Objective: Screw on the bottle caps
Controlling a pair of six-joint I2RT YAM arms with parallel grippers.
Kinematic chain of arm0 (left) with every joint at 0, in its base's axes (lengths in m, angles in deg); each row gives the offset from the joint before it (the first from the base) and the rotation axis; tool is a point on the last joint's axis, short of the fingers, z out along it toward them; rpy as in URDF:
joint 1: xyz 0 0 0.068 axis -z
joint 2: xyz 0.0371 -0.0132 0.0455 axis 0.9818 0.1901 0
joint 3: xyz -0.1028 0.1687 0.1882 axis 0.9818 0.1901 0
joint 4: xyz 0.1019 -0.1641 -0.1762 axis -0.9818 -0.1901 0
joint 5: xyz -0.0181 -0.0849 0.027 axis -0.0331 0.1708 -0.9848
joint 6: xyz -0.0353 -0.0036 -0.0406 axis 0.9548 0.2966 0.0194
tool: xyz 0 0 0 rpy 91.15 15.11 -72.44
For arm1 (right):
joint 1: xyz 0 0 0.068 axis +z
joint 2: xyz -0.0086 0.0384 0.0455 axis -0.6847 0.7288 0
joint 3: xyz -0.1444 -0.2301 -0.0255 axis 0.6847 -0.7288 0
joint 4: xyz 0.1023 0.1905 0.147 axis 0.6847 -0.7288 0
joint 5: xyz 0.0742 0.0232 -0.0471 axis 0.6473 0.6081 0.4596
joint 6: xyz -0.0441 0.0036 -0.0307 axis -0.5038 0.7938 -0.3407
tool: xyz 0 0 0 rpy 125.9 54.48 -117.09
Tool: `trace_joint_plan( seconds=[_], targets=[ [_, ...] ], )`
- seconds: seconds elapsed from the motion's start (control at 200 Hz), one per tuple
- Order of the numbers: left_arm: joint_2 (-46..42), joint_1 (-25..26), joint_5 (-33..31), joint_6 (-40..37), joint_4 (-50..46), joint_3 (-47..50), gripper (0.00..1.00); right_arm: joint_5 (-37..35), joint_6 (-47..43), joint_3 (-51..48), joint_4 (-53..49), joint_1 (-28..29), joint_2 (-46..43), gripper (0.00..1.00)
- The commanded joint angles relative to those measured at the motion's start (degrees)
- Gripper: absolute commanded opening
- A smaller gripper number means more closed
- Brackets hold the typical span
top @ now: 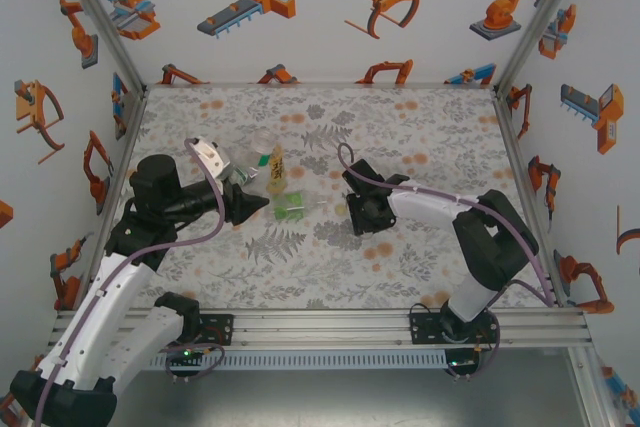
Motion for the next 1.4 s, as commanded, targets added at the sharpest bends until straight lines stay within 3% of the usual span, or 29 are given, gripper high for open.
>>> trace_joint_plan(
  seconds=[0.0,0.195,0.891,1.152,1.397],
  targets=[
    [-0.33,0.48,0.57,-0.05,-0.09,-0.74,0.05,-0.94,0.0,-0.34,-1.37,0.4,1.37,0.48],
    [-0.39,0.47,0.61,-0.21,-0.17,-0.74,0.05,-1.71,-0.09,0.91,-1.62,0.4,1.63,0.52],
    [-0.41,0.65,0.55,-0.49,-0.63,-0.83,0.05,-1.92,-1.03,1.55,-1.18,0.4,2.05,0.46],
    [0.0,1.21,0.41,-0.76,-0.9,-1.07,0.05,-2.4,-1.56,1.19,-1.22,0.4,-0.63,0.37],
    [2.47,6.96,-3.41,-5.58,-7.2,-3.35,0.04,2.63,-6.23,-0.96,1.73,0.4,-12.41,0.25]
  ],
)
